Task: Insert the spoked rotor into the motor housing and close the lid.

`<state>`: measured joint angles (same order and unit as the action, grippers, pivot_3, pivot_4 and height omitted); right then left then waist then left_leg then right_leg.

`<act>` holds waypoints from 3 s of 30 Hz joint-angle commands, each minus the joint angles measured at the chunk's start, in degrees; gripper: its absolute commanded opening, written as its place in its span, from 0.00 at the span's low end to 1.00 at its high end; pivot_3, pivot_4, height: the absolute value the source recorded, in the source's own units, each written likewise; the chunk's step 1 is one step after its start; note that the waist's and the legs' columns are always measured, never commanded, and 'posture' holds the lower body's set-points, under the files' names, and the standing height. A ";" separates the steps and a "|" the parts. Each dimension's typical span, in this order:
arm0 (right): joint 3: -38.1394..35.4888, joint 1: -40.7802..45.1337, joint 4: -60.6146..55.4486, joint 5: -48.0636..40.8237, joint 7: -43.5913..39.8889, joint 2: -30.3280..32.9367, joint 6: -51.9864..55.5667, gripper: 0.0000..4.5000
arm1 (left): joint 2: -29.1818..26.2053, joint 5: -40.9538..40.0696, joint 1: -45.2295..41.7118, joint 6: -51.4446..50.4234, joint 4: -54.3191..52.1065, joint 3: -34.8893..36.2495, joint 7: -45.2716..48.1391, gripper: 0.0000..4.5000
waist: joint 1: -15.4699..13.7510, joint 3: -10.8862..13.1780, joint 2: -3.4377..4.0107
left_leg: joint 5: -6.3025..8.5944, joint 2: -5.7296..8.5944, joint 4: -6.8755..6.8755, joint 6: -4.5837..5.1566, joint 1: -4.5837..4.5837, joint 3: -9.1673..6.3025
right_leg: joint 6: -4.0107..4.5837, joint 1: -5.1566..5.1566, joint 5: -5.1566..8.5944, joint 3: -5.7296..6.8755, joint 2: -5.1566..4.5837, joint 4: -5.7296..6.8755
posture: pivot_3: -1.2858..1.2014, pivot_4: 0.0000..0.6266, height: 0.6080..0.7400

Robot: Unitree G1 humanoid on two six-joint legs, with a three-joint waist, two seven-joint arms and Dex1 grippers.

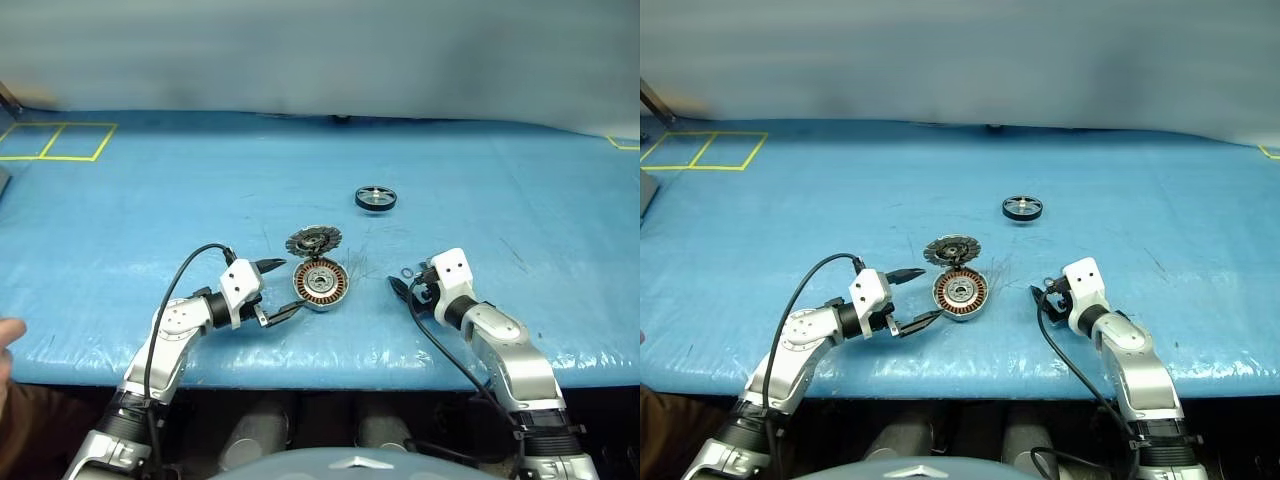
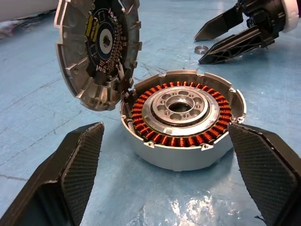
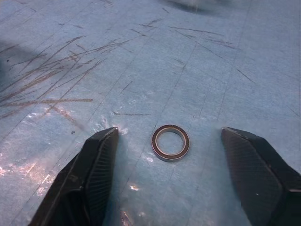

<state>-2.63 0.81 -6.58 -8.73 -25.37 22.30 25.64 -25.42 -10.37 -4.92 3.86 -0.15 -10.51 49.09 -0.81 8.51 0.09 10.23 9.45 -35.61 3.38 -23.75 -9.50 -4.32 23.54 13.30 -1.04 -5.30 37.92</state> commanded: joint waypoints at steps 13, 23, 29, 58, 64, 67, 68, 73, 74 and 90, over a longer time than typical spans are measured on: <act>-1.18 -1.63 -1.20 -3.95 -1.65 -0.71 -0.58 0.14 | -1.11 -0.33 0.36 2.47 -0.76 0.94 2.73 1.00 | -0.03 0.00 0.00 | 0.00 0.00 0.02 0.00 0.01 -0.01 | -0.01 -0.02 0.24 0.00 -0.01 -0.01 | 0.52 0.24 1.00; 3.55 0.17 -9.35 -6.26 -7.30 -0.45 -3.46 0.14 | 0.39 -1.37 0.23 5.97 1.50 1.13 3.24 1.00 | 0.08 0.01 0.03 | 0.01 -0.01 0.13 -0.01 -0.02 -0.02 | -0.08 0.07 0.22 0.01 -0.03 -0.02 | 0.52 0.24 1.00; 10.52 2.76 -9.69 -4.63 -10.18 -0.42 -3.30 0.14 | 0.37 -2.80 -0.16 6.20 2.38 1.13 5.26 1.00 | 0.10 0.01 0.03 | 0.01 0.00 0.15 0.00 -0.03 -0.02 | -0.07 0.09 0.22 0.02 -0.04 -0.08 | 0.52 0.24 1.00; 18.35 7.56 -4.41 -1.26 -10.93 -5.04 -4.96 0.14 | 1.43 -1.89 -0.52 4.66 3.66 0.63 3.67 1.00 | 0.07 0.02 0.03 | 0.01 0.00 0.29 -0.02 -0.01 -0.02 | 0.03 0.14 0.10 0.06 -0.02 -0.10 | 0.52 0.24 1.00; 18.68 7.70 -3.51 -0.94 -11.04 -5.76 -5.18 0.14 | 1.48 -1.81 -0.48 4.68 3.70 0.67 3.57 1.00 | 0.08 0.02 0.03 | 0.01 0.00 0.30 -0.02 -0.01 -0.02 | 0.05 0.15 0.09 0.06 -0.02 -0.10 | 0.52 0.24 1.00; 18.70 7.71 -3.15 -0.84 -11.16 -5.75 -5.15 0.14 | 1.48 -1.71 -0.46 4.81 3.74 0.76 3.40 1.00 | 0.08 0.02 0.02 | 0.01 0.00 0.31 -0.02 -0.01 -0.02 | 0.04 0.15 0.10 0.07 -0.02 -0.10 | 0.52 0.24 1.00; 18.68 7.68 -3.09 -0.83 -11.19 -5.70 -5.16 0.14 | 1.46 -1.69 -0.44 4.84 3.78 0.79 3.38 1.00 | 0.08 0.02 0.02 | 0.01 0.00 0.31 -0.02 -0.01 -0.02 | 0.04 0.15 0.10 0.07 -0.02 -0.10 | 0.52 0.24 1.00; 18.42 7.68 -2.87 -0.67 -11.11 -5.41 -5.15 0.14 | 1.43 -1.58 -0.39 4.80 3.86 0.76 3.32 1.00 | 0.08 0.02 0.03 | 0.01 0.00 0.31 -0.03 -0.01 -0.03 | 0.04 0.15 0.10 0.07 -0.02 -0.10 | 0.52 0.24 1.00; 18.37 7.68 -2.83 -0.59 -11.03 -5.36 -5.15 0.14 | 1.44 -1.56 -0.38 4.82 3.85 0.75 3.32 1.00 | 0.07 0.02 0.03 | 0.01 0.00 0.31 -0.03 -0.01 -0.02 | 0.04 0.15 0.10 0.07 -0.02 -0.10 | 0.52 0.24 1.00; 18.65 7.24 -3.48 -1.28 -11.71 -5.13 -4.88 0.14 | 1.62 -1.14 -0.26 5.12 4.24 0.75 3.14 1.00 | 0.07 0.02 0.02 | 0.01 0.00 0.31 -0.03 0.00 -0.02 | -0.03 0.14 0.15 0.06 -0.03 -0.10 | 0.52 0.24 1.00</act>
<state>16.06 7.79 -9.10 -9.51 -36.56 17.39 21.33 -24.14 -11.40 -4.95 8.07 4.26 -10.08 52.49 -0.74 8.53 0.11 10.24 9.45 -35.30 3.35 -23.76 -9.52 -4.34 23.68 13.44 -0.97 -5.32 37.82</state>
